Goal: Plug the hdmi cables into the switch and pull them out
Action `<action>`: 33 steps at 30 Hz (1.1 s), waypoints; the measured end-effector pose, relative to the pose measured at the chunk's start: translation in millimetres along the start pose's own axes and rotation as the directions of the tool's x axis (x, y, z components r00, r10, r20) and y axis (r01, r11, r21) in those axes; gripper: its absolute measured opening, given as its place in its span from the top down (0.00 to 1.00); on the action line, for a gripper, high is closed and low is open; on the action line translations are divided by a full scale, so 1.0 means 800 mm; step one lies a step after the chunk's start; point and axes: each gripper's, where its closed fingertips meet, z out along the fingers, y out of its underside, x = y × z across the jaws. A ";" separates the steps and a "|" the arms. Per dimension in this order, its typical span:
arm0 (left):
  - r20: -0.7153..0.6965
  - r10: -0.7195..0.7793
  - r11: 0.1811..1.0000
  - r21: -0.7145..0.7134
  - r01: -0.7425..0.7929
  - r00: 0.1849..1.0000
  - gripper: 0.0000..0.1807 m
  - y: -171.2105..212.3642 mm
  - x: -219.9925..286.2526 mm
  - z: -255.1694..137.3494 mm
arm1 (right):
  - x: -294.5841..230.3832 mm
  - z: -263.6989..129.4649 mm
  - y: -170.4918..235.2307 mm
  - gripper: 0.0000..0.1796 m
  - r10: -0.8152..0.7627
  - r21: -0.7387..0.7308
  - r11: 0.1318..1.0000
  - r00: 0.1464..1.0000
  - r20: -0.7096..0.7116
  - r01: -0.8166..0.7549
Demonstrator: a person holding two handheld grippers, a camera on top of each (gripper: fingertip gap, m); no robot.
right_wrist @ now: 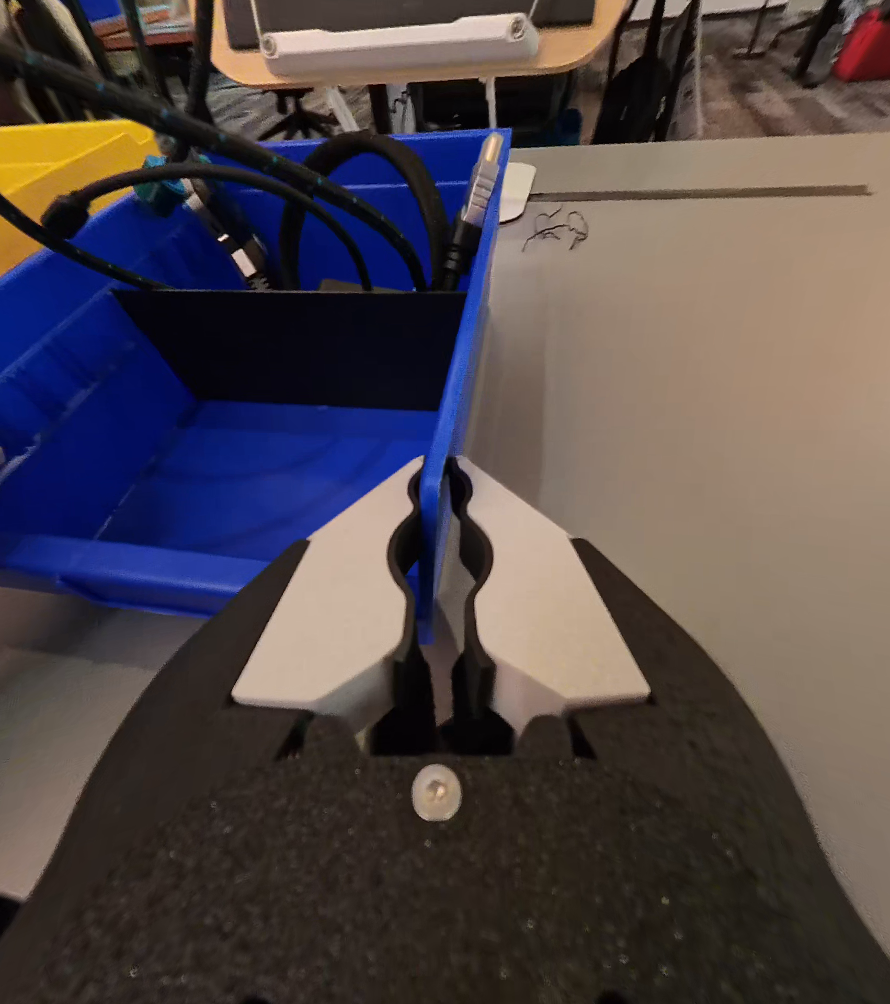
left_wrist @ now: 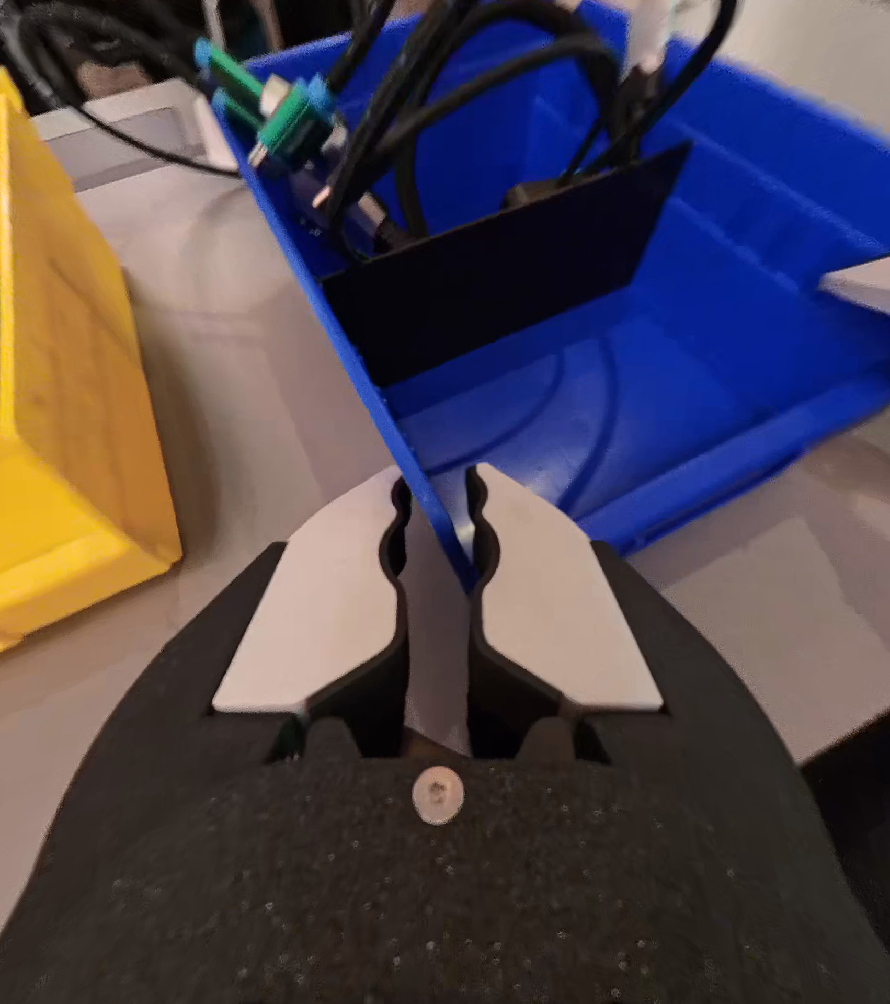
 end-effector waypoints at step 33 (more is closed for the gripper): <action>0.355 -0.336 0.942 0.116 0.316 0.872 0.98 0.091 -0.370 -0.122 | -0.339 -0.067 0.021 0.76 -0.057 -0.052 0.992 0.778 0.625 0.114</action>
